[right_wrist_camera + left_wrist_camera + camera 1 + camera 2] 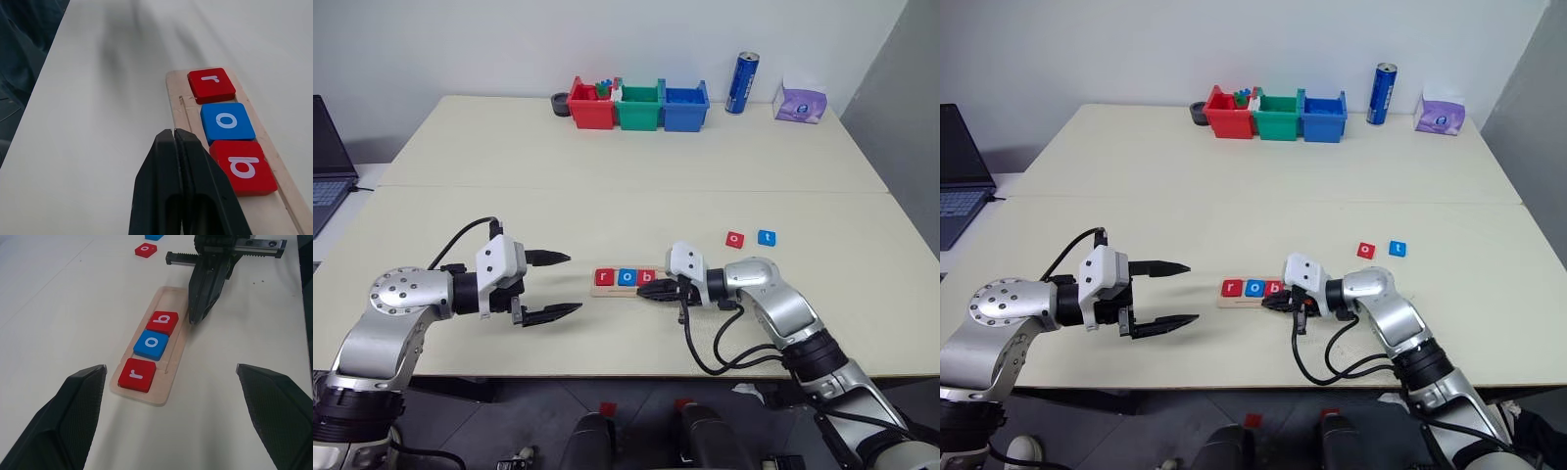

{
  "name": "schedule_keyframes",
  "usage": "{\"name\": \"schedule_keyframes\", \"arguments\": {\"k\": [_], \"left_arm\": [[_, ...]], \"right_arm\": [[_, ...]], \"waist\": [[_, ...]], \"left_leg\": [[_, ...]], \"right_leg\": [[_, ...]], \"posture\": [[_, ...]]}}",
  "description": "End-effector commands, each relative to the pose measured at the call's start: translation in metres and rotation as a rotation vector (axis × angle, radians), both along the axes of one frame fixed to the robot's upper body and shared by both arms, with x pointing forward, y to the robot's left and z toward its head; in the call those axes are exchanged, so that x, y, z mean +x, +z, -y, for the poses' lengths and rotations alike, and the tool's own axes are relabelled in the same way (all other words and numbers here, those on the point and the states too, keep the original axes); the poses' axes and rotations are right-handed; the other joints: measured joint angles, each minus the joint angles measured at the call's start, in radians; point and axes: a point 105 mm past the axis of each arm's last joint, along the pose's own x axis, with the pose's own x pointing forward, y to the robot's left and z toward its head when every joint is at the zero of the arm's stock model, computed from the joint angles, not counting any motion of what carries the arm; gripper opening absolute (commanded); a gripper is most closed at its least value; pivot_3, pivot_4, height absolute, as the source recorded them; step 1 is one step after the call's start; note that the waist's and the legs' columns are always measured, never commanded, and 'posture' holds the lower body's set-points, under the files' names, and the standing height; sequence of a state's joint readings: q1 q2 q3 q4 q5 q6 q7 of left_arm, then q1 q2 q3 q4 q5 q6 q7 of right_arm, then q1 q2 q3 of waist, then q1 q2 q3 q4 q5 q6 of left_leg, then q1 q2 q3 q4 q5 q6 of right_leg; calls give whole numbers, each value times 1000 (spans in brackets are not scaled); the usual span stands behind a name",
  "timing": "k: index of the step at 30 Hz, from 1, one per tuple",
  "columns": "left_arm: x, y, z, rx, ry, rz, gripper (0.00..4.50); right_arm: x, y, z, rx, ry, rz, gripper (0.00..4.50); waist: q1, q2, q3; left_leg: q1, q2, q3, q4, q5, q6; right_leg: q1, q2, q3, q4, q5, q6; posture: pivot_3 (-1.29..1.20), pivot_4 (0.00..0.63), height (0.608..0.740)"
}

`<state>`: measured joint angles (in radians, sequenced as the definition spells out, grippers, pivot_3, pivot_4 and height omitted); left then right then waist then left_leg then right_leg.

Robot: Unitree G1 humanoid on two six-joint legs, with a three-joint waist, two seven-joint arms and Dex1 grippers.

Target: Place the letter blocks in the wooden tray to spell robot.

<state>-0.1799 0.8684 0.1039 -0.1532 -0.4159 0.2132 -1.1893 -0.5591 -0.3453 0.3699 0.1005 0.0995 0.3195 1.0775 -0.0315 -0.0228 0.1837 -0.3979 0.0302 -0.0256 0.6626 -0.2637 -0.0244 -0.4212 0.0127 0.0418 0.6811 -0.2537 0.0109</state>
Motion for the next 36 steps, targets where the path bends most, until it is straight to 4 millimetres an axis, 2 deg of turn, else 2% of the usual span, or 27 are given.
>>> {"name": "schedule_keyframes", "arguments": {"k": [1, 19, 23, 27, 30, 33, 36], "left_arm": [[1, 7, 3, -2, -11, 35, 4500], [-1, 4, 7, -11, -6, 32, 4500], [-1, 4, 7, -10, -6, 33, 4500], [0, 6, 9, -14, -8, 40, 4500], [2, 12, 16, -38, -10, 55, 4500], [2, 17, 24, -71, 2, 65, 4500], [4, 15, 39, -91, 12, 75, 4500]], "right_arm": [[4, 8, -2, 16, -10, 40, 40], [28, 4, 0, -13, -91, 120, 40], [25, 11, 0, 11, -73, 103, 40], [17, 28, 5, 60, -53, 51, 40], [15, 53, 25, 117, -105, 18, 638], [20, 73, 57, 166, -255, 4, 1667], [26, 81, 87, 175, -460, 24, 2735]], "waist": [[0, 0, 0], [0, 0, 0], [0, 0, 0], [0, 0, 0], [3, 0, 0], [6, 0, 0], [7, 0, 0]], "left_leg": [[0, 0, 0, 0, 0, 0], [0, 0, 0, 0, 0, 0], [0, 0, 0, 0, 0, 0], [0, 0, 0, 0, 0, 0], [0, 0, 0, 0, 0, 0], [-1, 0, -1, 0, 0, 0], [-1, -1, -1, 0, 0, 0]], "right_leg": [[0, 0, 0, 0, 0, 0], [0, 0, 0, 0, 0, 0], [0, 0, 0, 0, 0, 0], [0, 0, 0, 0, 0, 0], [0, 0, 0, 0, 0, 0], [1, -1, 0, 0, 0, 0], [1, -2, 0, -1, 0, 0]], "posture": [[0, 150, 740], [0, 150, 740], [0, 150, 740], [0, 150, 740], [0, 150, 740], [0, 150, 740], [0, 150, 740]]}}
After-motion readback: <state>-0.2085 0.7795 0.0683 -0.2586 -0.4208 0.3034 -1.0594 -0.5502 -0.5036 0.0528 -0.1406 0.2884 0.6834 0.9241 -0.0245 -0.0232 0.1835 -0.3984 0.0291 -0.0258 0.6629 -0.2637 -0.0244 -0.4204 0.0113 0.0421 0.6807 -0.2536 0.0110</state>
